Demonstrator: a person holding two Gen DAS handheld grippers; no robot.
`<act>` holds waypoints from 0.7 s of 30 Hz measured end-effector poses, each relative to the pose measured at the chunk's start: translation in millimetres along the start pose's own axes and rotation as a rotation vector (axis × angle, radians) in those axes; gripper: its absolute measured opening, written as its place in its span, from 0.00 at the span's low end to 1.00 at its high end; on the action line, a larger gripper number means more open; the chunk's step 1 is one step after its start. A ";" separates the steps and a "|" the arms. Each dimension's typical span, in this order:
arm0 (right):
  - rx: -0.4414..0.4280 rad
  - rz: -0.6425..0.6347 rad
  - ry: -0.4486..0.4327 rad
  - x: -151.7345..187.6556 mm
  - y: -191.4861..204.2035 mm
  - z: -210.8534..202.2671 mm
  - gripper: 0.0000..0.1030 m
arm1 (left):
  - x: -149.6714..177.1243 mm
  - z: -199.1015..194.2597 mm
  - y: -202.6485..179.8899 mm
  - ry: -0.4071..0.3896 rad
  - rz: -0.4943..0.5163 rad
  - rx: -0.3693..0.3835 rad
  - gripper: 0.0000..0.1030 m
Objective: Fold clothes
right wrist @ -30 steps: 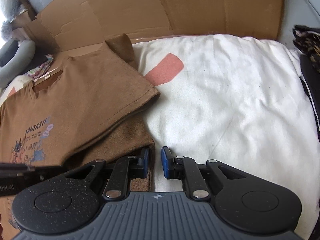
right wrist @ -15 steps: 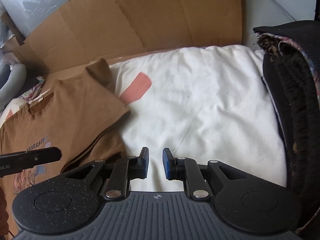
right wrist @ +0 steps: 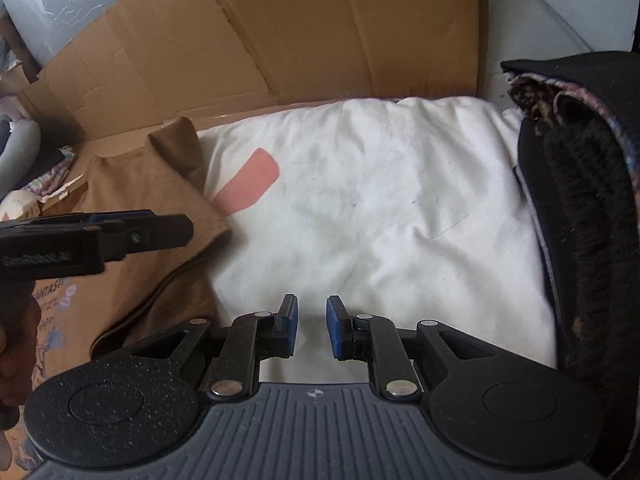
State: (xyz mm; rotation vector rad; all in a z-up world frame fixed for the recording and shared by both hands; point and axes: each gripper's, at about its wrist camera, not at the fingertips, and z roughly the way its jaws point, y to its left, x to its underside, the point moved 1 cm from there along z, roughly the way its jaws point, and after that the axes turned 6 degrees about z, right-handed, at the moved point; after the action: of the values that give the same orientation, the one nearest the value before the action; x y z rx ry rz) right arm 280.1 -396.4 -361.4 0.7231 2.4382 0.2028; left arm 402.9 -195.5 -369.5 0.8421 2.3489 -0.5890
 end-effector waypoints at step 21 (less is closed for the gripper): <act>0.038 0.046 -0.032 -11.6 -15.3 -6.8 0.22 | 9.0 17.8 -16.6 -0.025 0.104 0.046 0.59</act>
State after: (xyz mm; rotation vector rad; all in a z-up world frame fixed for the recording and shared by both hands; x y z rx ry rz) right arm 277.2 -415.3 -354.7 0.7944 2.4024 0.1616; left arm 392.4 -213.4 -385.0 0.9661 2.2614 -0.6081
